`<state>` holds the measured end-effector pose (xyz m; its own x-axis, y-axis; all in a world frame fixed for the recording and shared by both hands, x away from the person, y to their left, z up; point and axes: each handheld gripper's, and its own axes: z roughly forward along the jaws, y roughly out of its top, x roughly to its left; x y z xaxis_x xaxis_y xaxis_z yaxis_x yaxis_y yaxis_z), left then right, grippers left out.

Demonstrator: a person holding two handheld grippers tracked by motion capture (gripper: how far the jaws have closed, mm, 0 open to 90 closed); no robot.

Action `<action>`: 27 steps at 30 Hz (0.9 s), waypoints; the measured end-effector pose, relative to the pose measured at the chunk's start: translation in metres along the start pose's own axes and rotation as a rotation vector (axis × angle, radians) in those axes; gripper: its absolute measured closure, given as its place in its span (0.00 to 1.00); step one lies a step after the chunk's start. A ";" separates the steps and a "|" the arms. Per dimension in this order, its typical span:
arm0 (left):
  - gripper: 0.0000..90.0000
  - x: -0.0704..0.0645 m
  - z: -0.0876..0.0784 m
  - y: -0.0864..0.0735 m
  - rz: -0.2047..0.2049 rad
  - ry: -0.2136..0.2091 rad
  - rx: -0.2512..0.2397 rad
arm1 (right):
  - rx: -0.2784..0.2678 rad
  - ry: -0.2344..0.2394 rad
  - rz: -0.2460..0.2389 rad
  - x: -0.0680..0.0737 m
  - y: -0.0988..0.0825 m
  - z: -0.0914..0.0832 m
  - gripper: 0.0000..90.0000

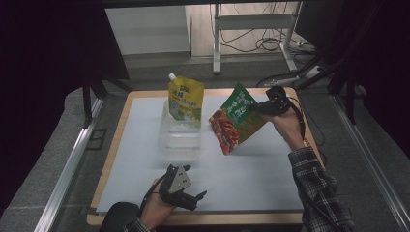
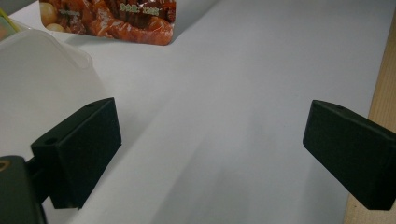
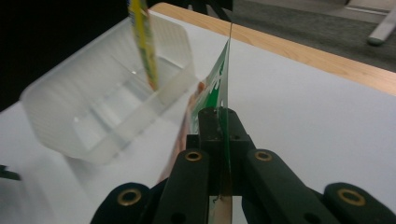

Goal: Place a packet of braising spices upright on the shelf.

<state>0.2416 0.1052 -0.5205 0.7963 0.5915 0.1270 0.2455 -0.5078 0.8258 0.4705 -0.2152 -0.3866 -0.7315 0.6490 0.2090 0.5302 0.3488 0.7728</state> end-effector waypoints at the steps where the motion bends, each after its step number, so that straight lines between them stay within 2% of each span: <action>1: 0.05 0.000 0.000 0.000 0.000 0.000 0.000 | 0.000 0.000 0.000 0.000 0.000 0.000 0.99; 4: 0.05 0.000 0.000 0.000 0.001 -0.001 0.001 | -0.007 0.028 -0.012 0.008 0.007 -0.001 0.99; 11: 0.05 0.000 0.000 0.000 0.000 0.000 -0.002 | -0.011 0.033 -0.033 0.019 0.017 -0.003 0.99; 22: 0.05 0.000 0.000 0.000 -0.005 -0.001 -0.005 | -0.024 0.045 -0.063 0.029 0.027 -0.011 0.99; 27: 0.05 0.000 0.000 0.000 -0.004 -0.001 -0.006 | -0.045 0.083 -0.051 0.031 0.030 -0.015 0.99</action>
<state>0.2423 0.1050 -0.5203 0.7959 0.5928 0.1227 0.2456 -0.5015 0.8295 0.4569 -0.1949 -0.3481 -0.7907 0.5727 0.2163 0.4735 0.3481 0.8091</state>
